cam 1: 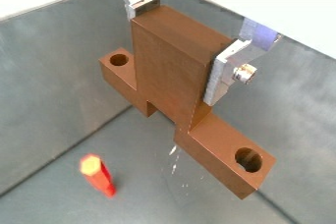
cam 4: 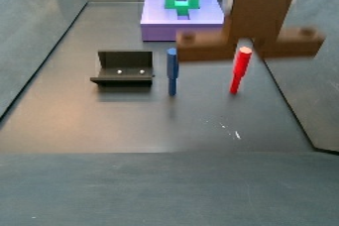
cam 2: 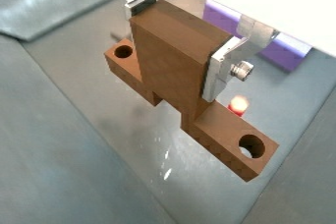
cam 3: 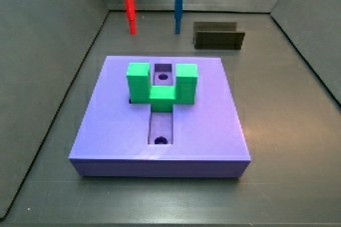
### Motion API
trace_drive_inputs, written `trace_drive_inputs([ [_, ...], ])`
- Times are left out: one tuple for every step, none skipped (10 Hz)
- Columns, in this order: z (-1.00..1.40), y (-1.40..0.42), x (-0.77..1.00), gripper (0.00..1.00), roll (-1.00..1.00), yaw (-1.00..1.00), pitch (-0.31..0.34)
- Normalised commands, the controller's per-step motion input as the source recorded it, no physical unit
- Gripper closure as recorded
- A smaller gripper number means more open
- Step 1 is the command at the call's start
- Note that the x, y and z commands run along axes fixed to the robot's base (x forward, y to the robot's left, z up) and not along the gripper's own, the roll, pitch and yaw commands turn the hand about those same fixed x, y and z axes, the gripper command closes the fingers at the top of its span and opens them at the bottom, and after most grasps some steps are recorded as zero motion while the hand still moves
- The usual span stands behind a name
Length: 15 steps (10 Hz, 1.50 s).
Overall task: Pick up the brown object. Move up. Move to above the board. Insert the brown object.
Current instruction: Move to above the board.
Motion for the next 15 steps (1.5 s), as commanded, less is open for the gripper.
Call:
trace_drive_inputs([
  [0.94, 0.02, 0.03, 1.0, -0.02, 0.0, 0.074],
  [0.59, 0.0, 0.03, 1.0, -0.01, -0.01, 0.094],
  [0.24, 0.0, 0.03, 1.0, 0.0, 0.0, 0.062],
  [0.17, 0.0, 0.02, 1.0, -0.01, 0.0, 0.052],
  [0.15, -1.4, 0.2, 1.0, -0.06, -0.18, 0.062],
  [0.13, -1.4, 0.2, 1.0, -0.04, -0.16, 0.048],
  [0.13, -1.4, 0.19, 1.0, -0.01, -0.07, 0.012],
  [0.13, -1.4, 0.19, 1.0, -0.04, -0.05, -0.003],
  [0.14, -1.4, 0.19, 1.0, 0.0, -0.01, 0.024],
  [0.14, -1.4, 0.19, 1.0, 0.0, 0.0, 0.025],
  [0.15, -1.4, 0.2, 1.0, -0.02, 0.0, 0.042],
  [0.15, -1.4, 0.2, 1.0, -0.01, 0.01, 0.053],
  [0.15, -1.4, 0.22, 1.0, -0.01, 0.0, 0.095],
  [0.16, -1.4, 0.24, 1.0, -0.03, 0.0, 0.112],
  [0.17, -1.4, 0.27, 1.0, 0.01, 0.0, 0.146],
])
